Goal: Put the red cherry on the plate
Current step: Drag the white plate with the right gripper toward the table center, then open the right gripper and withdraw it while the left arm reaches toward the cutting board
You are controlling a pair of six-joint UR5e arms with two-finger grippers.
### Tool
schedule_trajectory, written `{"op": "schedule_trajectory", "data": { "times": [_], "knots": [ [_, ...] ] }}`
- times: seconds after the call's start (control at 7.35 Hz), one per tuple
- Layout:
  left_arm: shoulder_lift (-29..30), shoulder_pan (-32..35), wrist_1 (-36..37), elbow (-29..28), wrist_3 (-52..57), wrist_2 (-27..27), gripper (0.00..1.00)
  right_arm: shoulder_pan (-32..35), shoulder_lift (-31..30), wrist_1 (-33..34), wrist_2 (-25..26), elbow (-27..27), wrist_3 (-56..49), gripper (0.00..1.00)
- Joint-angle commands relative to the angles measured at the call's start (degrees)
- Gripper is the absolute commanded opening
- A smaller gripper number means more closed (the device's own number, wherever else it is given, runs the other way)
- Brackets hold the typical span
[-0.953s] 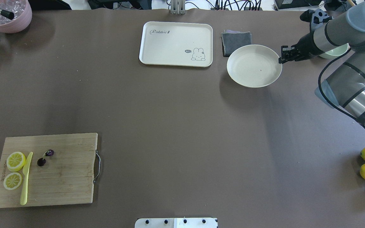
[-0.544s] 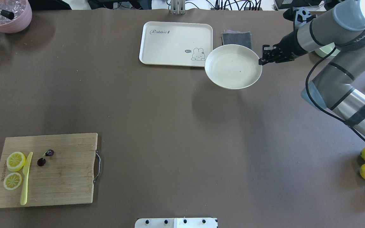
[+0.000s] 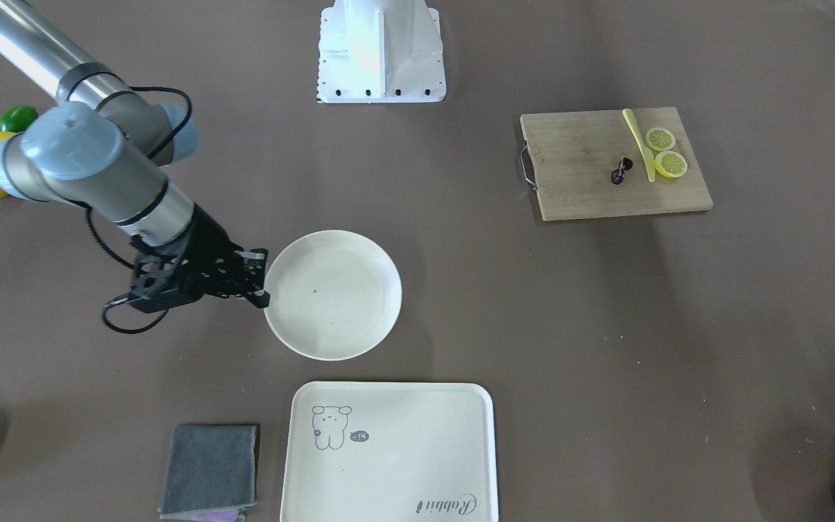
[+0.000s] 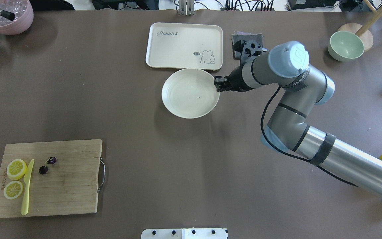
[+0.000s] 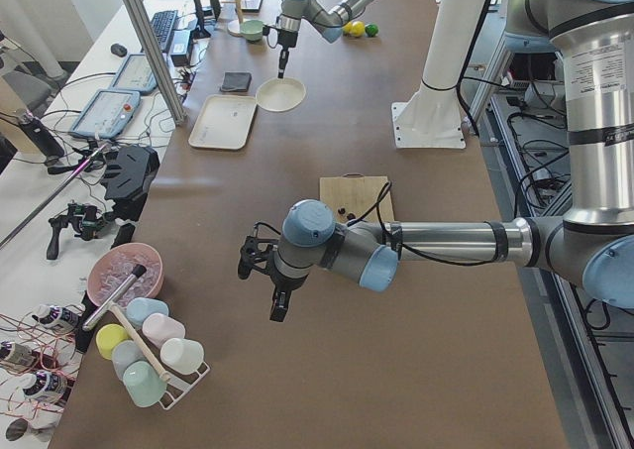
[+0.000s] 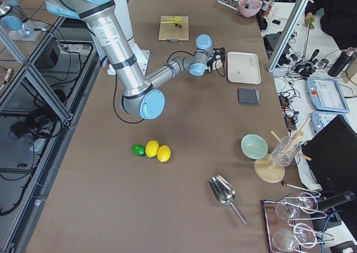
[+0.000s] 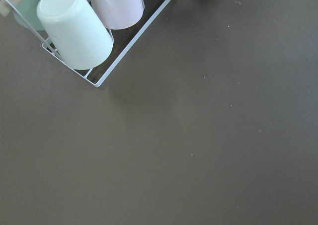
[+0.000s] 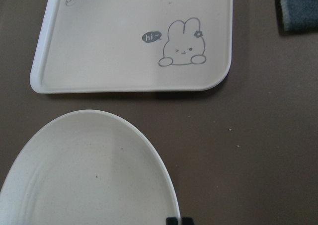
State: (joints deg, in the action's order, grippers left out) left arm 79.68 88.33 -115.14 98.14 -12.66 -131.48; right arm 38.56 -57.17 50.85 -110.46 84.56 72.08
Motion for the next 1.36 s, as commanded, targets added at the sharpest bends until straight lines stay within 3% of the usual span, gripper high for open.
{"op": "schedule_trajectory", "data": {
  "times": [0.0, 0.41, 0.54, 0.95, 1.22],
  "knots": [
    [0.04, 0.0, 0.09, -0.14, 0.0, 0.0, 0.98, -4.36, 0.49, -0.05, 3.49, -0.19, 0.95, 0.0],
    [0.04, 0.0, 0.09, -0.14, 0.0, 0.0, 0.98, -6.57, 0.14, -0.14, 3.49, -0.19, 0.69, 0.0],
    [0.04, 0.0, 0.09, -0.14, -0.09, 0.0, 0.98, -6.57, -0.04, -0.14, 3.67, -0.19, 0.86, 0.98],
    [0.74, 0.0, 0.18, 3.09, 0.0, -0.09, 0.98, -3.6, -0.04, 0.39, 2.18, 1.21, 1.04, 1.0],
    [4.23, -3.66, -1.48, 3.9, -0.35, -0.09, 0.98, 3.15, -0.39, 0.48, -5.69, 1.31, 0.34, 1.0]
  ]
}}
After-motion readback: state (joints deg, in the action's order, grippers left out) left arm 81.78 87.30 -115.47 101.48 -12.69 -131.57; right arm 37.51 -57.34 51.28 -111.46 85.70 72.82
